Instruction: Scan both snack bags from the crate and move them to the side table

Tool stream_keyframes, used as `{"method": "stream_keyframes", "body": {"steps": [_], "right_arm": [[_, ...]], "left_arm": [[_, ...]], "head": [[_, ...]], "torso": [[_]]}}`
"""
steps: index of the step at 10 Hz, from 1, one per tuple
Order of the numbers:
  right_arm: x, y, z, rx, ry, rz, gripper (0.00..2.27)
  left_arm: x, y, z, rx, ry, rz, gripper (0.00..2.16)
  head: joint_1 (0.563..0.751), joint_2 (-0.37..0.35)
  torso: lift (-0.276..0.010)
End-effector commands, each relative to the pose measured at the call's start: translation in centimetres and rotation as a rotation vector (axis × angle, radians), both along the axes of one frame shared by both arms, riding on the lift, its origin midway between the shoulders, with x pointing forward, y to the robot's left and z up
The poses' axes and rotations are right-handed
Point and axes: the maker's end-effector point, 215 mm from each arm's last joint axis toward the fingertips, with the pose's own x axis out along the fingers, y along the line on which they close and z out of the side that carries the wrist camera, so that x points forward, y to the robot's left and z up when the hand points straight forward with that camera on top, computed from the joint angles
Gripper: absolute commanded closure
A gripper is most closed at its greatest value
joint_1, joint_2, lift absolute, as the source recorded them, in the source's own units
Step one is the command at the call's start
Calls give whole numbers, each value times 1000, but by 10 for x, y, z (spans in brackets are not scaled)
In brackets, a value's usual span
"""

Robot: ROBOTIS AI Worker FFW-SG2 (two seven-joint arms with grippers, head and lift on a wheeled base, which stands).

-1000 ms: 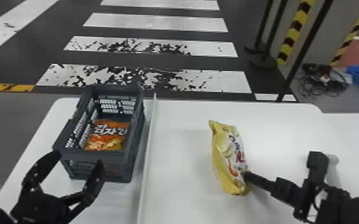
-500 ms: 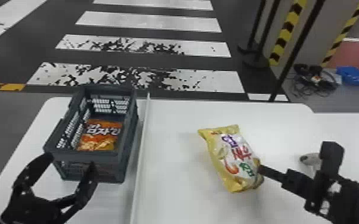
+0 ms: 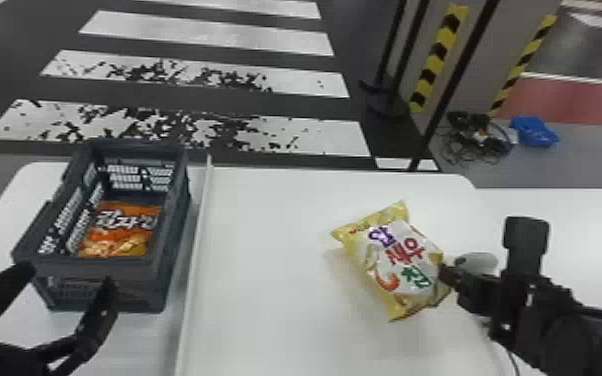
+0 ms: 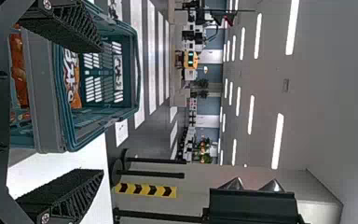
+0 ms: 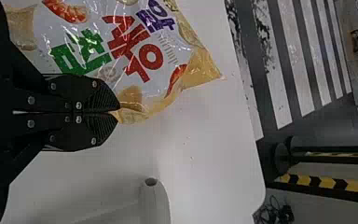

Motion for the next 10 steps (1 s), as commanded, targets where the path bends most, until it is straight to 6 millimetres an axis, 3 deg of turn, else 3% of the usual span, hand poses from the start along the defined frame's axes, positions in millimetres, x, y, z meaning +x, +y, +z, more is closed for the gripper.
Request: {"method": "stream_keyframes", "body": {"steps": [1,5,8,10], "right_arm": [[2,0,30,-284,-12,24,2253],[8,34,101,-842,-85,77,2253],[10,57,107,-1231,-88,174,2253],[4,81,87,-1382,-78,283,2253]], "left_arm": [[0,-1,1,0,-3,-3,80],[0,1,0,-1,-5,-2,80],[0,3,-2,-5,-5,4,80],[0,4,-4,-4,-4,6,80]], "head": [[695,-201],[695,-195],[695,-160],[695,-134]], "torso": [[-99],[-99],[-99],[-99]]}}
